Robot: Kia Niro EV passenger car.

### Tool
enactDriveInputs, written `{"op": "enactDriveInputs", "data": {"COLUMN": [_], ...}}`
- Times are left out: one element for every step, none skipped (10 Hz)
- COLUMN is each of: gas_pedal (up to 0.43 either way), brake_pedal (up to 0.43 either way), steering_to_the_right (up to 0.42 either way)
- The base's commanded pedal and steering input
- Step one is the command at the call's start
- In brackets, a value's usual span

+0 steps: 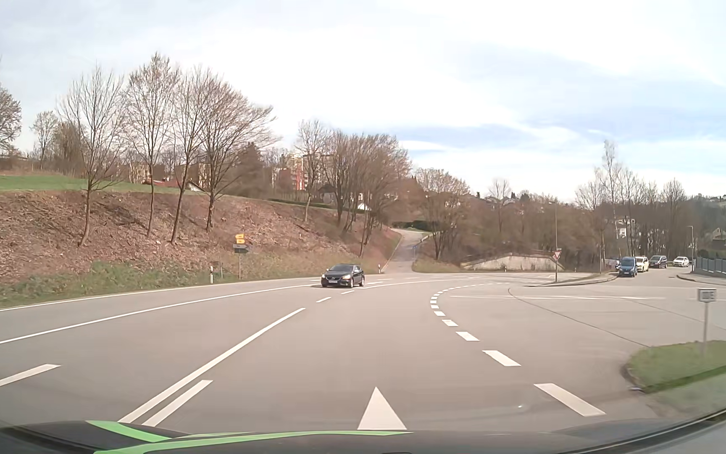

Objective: Follow the waypoints while adhering to traffic rules and regulations

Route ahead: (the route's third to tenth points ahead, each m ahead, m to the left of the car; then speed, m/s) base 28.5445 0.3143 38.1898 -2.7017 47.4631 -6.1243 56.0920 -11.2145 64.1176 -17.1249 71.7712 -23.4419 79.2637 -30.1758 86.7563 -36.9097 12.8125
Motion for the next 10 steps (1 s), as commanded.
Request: {"op": "enactDriveInputs", "data": {"gas_pedal": [0.000, 0.000, 0.000, 0.000, 0.000, 0.000, 0.000, 0.000, 0.000, 0.000], "brake_pedal": [0.024, 0.030, 0.043, 0.049, 0.061, 0.061, 0.061, 0.061, 0.061, 0.061], "steering_to_the_right": [0.013, 0.016, 0.018, 0.020, 0.023, 0.026, 0.029, 0.031, 0.033, 0.035]}}
